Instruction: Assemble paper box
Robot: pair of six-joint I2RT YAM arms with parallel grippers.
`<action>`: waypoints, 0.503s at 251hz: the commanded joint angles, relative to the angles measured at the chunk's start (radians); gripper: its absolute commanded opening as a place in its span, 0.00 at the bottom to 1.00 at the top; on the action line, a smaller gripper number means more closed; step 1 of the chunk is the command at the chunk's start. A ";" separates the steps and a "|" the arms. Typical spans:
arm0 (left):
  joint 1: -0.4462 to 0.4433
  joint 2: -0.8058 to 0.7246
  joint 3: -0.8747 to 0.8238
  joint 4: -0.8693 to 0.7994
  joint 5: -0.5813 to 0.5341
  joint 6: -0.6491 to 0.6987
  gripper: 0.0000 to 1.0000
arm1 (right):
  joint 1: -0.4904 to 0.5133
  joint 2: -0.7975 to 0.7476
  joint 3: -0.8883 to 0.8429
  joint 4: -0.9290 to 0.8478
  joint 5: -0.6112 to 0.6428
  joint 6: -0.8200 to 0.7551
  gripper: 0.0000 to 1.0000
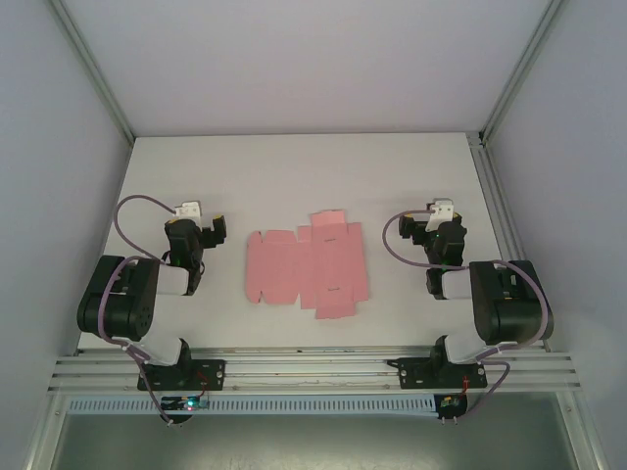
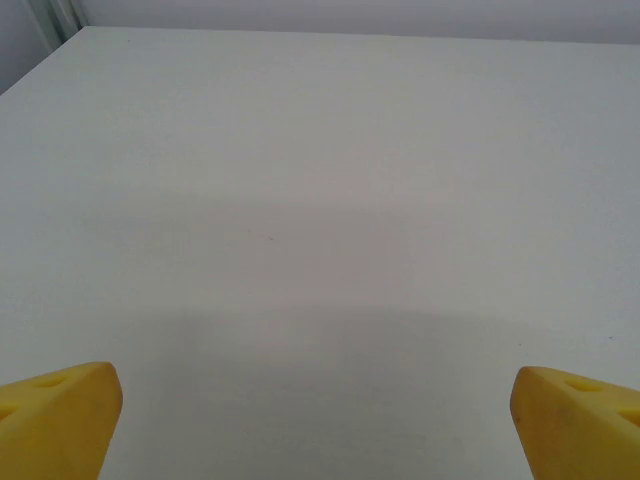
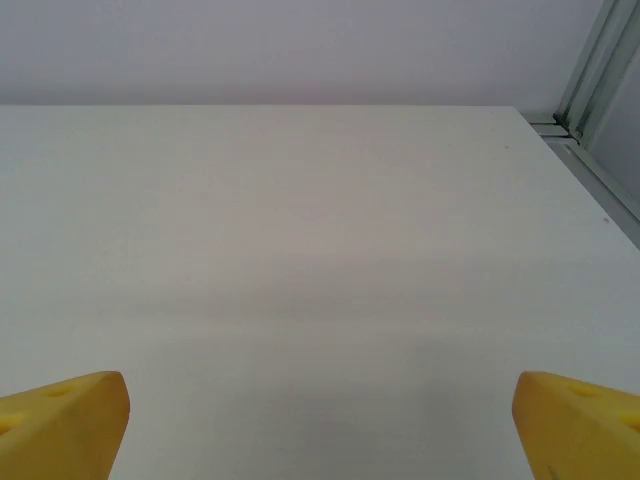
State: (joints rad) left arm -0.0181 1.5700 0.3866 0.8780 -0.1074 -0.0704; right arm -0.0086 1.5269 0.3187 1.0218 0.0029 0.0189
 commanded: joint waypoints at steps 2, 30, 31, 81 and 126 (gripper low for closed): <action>0.010 -0.014 0.004 0.001 -0.003 0.019 1.00 | 0.012 -0.011 0.006 0.017 0.010 -0.009 0.98; 0.010 -0.014 0.004 0.001 -0.002 0.020 1.00 | 0.011 -0.011 0.005 0.017 0.011 -0.010 0.98; 0.010 -0.014 0.003 0.001 -0.002 0.019 1.00 | 0.011 -0.010 0.005 0.017 0.010 -0.010 0.98; 0.011 -0.014 0.005 -0.001 -0.002 0.019 1.00 | 0.011 -0.010 0.007 0.017 0.011 -0.009 0.98; 0.010 -0.014 0.006 -0.001 -0.002 0.019 1.00 | 0.008 -0.008 0.008 0.015 0.002 -0.004 0.98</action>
State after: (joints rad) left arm -0.0181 1.5700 0.3866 0.8780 -0.1074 -0.0704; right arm -0.0086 1.5269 0.3187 1.0218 0.0029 0.0189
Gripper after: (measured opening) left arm 0.998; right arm 0.982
